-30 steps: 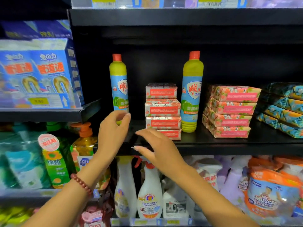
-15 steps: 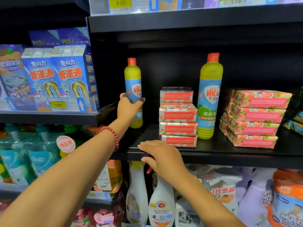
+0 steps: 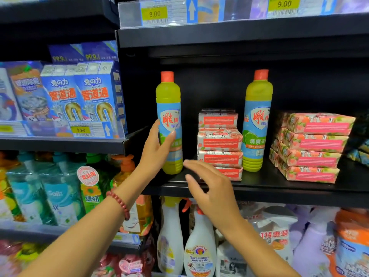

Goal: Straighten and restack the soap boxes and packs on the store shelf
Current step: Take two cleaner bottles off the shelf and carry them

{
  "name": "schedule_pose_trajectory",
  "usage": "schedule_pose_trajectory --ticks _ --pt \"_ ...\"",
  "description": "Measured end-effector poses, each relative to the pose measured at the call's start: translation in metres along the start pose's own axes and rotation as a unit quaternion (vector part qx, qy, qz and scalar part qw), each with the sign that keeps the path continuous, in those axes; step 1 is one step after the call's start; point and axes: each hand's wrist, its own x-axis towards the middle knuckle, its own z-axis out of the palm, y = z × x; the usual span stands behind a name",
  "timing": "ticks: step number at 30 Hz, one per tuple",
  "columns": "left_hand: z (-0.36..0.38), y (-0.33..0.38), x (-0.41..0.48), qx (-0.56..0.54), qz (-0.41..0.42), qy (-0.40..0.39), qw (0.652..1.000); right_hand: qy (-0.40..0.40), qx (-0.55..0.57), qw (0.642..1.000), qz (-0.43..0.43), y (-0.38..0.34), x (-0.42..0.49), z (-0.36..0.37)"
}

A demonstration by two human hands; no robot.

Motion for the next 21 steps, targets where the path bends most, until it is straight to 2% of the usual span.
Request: schedule_pose_trajectory --ticks 3,5,8,11,15,17,19,21 --pt "-0.008 0.017 -0.021 -0.066 0.019 -0.054 0.996 0.028 0.022 0.999 0.013 -0.013 0.006 -0.01" --pt "-0.011 0.028 -0.032 -0.141 0.012 -0.08 0.987 -0.022 0.042 0.997 0.064 -0.016 0.012 -0.014" --pt "-0.011 0.044 -0.042 -0.238 -0.027 -0.077 0.968 -0.135 0.14 0.97 0.147 -0.016 0.015 -0.017" --pt "-0.008 0.053 -0.048 -0.317 -0.055 -0.069 0.944 -0.167 0.217 0.951 0.143 -0.017 0.01 -0.019" --pt "-0.001 0.06 -0.052 -0.333 -0.086 -0.071 0.936 -0.097 0.264 0.946 0.16 -0.019 0.001 -0.021" --pt "0.004 0.066 -0.053 -0.296 -0.102 -0.069 0.947 -0.024 0.206 0.964 0.166 -0.021 -0.005 -0.02" --pt "0.012 0.07 -0.055 -0.231 -0.081 -0.078 0.967 0.038 0.138 0.976 0.162 -0.022 -0.009 -0.018" --pt "0.02 0.072 -0.057 -0.176 -0.047 -0.075 0.98 0.058 0.069 0.983 0.161 -0.024 -0.012 -0.017"
